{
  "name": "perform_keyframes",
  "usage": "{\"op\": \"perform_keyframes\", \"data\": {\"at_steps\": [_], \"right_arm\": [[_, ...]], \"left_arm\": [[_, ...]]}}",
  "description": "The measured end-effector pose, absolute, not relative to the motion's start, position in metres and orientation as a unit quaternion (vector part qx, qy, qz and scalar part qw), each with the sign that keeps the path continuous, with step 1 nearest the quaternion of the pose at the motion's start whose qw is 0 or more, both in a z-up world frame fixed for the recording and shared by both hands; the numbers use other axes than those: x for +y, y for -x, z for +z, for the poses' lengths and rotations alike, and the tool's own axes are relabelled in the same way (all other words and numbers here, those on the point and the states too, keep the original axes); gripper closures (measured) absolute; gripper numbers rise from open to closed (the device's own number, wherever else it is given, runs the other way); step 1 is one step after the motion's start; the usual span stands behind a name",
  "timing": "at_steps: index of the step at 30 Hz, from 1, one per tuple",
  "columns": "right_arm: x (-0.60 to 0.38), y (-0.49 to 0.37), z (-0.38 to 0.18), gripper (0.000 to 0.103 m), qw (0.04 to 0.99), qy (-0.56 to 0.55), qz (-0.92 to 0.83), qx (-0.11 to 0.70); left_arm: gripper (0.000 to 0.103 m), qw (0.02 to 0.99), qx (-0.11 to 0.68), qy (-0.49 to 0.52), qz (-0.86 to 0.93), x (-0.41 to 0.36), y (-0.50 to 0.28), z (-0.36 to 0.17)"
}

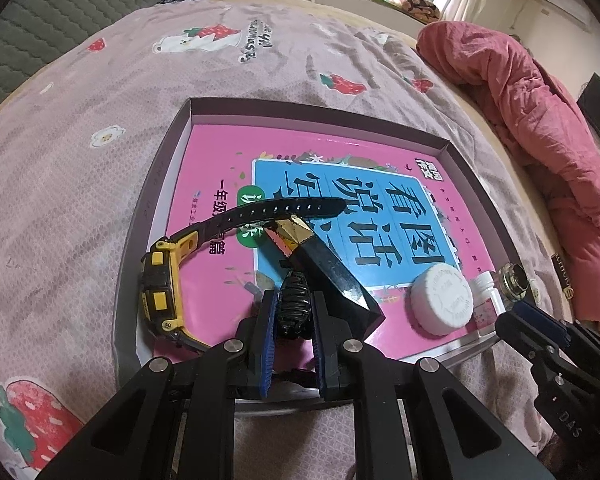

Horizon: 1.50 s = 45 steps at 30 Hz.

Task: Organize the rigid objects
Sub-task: 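Lower the clip into the box with the left gripper while the right lowers the pill bottle, then open the left gripper to release the clip while the right gripper releases the pill bottle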

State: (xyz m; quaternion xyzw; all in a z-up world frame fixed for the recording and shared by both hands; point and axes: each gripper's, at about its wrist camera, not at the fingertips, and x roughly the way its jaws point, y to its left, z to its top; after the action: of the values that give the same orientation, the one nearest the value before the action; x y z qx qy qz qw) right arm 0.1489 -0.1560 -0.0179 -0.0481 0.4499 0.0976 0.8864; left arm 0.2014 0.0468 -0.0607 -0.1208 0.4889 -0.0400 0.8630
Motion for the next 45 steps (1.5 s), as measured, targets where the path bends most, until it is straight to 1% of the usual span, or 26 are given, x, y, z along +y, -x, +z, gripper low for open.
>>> {"op": "perform_keyframes", "data": {"at_steps": [10, 16, 34, 36, 38, 42, 45], "right_arm": [[-0.153, -0.147, -0.016, 0.075, 0.887, 0.053, 0.094, 0.449], [-0.152, -0.146, -0.017, 0.071, 0.887, 0.060, 0.095, 0.447], [-0.154, -0.145, -0.016, 0.070, 0.888, 0.064, 0.089, 0.446], [-0.154, -0.145, -0.016, 0.068, 0.888, 0.064, 0.087, 0.446], [-0.154, -0.145, -0.016, 0.066, 0.889, 0.064, 0.086, 0.445], [-0.155, -0.145, -0.016, 0.066, 0.889, 0.065, 0.085, 0.445], [-0.155, -0.145, -0.016, 0.065, 0.890, 0.065, 0.085, 0.444]], "left_arm": [[0.087, 0.861, 0.494, 0.113, -0.047, 0.040, -0.199, -0.062], [0.087, 0.861, 0.495, 0.107, -0.051, 0.039, -0.198, -0.061], [0.087, 0.860, 0.496, 0.111, -0.051, 0.040, -0.198, -0.060], [0.083, 0.859, 0.497, 0.116, -0.053, 0.041, -0.197, -0.060], [0.082, 0.860, 0.494, 0.117, -0.052, 0.042, -0.195, -0.059], [0.081, 0.862, 0.489, 0.123, -0.055, 0.045, -0.191, -0.057], [0.076, 0.863, 0.484, 0.132, -0.056, 0.049, -0.189, -0.056]]}}
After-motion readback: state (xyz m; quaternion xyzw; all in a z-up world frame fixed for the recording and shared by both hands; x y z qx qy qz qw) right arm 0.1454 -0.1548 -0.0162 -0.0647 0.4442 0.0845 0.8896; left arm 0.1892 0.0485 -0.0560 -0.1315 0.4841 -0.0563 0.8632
